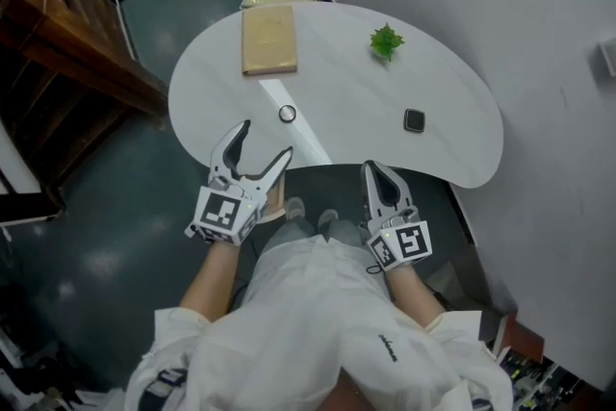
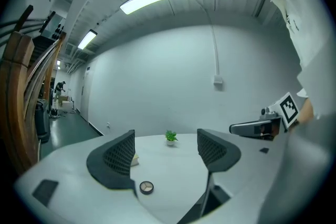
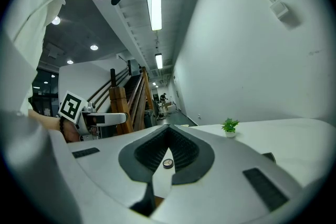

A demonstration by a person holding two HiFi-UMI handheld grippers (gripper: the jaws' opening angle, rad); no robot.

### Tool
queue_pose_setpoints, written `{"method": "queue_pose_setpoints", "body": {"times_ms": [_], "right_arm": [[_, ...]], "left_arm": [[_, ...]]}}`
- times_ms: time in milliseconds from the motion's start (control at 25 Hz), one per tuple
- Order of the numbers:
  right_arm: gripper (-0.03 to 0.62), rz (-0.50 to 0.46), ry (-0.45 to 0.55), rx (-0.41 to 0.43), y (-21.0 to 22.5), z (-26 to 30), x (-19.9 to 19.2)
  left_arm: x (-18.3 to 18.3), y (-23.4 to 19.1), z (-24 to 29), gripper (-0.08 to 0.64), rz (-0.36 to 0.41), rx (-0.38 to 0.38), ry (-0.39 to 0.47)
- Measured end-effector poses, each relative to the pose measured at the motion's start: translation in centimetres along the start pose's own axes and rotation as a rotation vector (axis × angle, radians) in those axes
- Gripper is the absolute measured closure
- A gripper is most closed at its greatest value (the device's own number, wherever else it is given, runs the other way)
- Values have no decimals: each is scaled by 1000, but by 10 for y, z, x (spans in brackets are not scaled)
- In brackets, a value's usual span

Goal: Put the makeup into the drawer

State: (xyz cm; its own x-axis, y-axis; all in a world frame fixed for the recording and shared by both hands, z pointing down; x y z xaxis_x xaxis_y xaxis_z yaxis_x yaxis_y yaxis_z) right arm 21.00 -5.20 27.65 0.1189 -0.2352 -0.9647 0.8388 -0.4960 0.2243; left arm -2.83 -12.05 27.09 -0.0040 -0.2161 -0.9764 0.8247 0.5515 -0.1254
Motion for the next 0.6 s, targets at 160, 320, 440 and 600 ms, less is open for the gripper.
{"method": "queue_pose_setpoints", "body": {"times_ms": [160,320,440,600], "right_arm": [[575,8,-13,18,14,10,-1],[575,14,-39,76,29,25,-4],[575,9,-54,134,41,38,-5],[575,6,-87,223,52,59,-9]], "left_arm": [[-5,3,17,198,1,1,-25],[-8,8,33,198,34,37,-46],[-15,11,44,198,60,76,-71],[-29,11,57,198,46,140,-105]]}}
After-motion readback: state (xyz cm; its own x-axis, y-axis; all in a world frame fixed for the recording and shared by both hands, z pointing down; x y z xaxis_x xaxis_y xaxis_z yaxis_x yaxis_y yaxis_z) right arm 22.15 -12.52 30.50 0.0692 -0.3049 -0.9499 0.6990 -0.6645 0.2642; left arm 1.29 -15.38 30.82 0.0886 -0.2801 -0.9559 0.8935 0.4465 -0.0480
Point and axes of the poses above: the fingertips, and each gripper's own axes: z forward along the fingers, y to its right, x out of its top, the point moved 6 cm from there along -z, backward along the fingers, and after that the axes turned 6 degrees about x, right-handed, at the moved point
